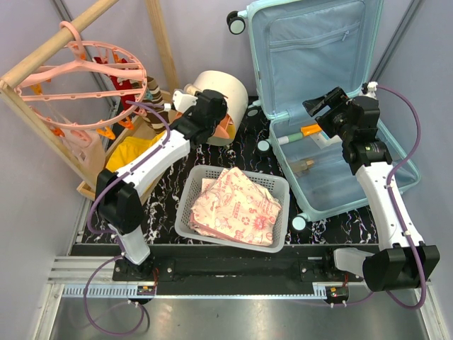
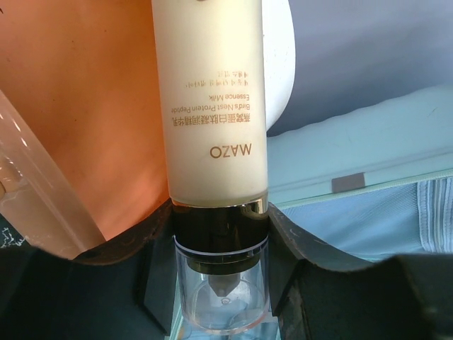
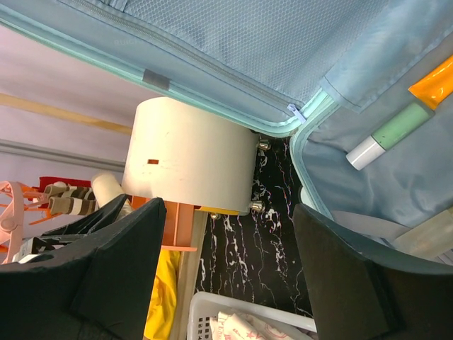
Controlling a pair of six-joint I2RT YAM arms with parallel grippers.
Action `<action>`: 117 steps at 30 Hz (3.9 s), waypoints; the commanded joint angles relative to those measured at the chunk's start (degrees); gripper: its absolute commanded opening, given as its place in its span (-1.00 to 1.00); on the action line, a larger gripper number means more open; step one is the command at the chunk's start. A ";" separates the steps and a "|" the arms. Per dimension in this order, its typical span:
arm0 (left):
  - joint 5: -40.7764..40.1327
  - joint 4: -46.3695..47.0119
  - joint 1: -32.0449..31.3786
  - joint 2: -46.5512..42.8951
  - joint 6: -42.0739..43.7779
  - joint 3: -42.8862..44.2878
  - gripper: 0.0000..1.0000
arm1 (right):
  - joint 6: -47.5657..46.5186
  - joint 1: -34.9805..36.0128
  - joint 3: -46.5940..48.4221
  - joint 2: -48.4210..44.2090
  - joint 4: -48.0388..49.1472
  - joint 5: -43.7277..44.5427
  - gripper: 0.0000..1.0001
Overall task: Open, take out, and arrange the luggage
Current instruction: Place the personal item in the drawer, then adjust the personal item in the drawer.
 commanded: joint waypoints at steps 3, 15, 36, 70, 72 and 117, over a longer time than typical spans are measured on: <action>-1.48 4.16 0.77 -3.55 -2.28 -0.51 -0.50 | 0.52 -0.08 0.26 -0.08 2.58 -1.30 0.64; -0.60 4.77 1.39 -2.67 -1.40 1.16 0.29 | 0.60 -0.16 -0.18 0.09 2.58 -2.09 0.64; -0.51 9.96 0.86 -0.91 10.72 7.22 0.34 | 0.69 -0.16 -0.62 0.44 2.58 -2.00 0.64; 2.82 12.33 -2.92 -10.32 20.63 -2.01 0.42 | -0.27 -0.16 -1.06 1.94 2.49 -2.80 0.62; 4.14 13.39 -2.92 -10.14 24.16 -0.61 0.42 | -0.97 -0.08 -0.36 2.20 2.58 -3.50 0.56; 28.22 6.18 10.00 -22.10 57.48 -24.94 0.22 | -11.96 25.41 43.66 46.76 -14.03 -13.60 -0.59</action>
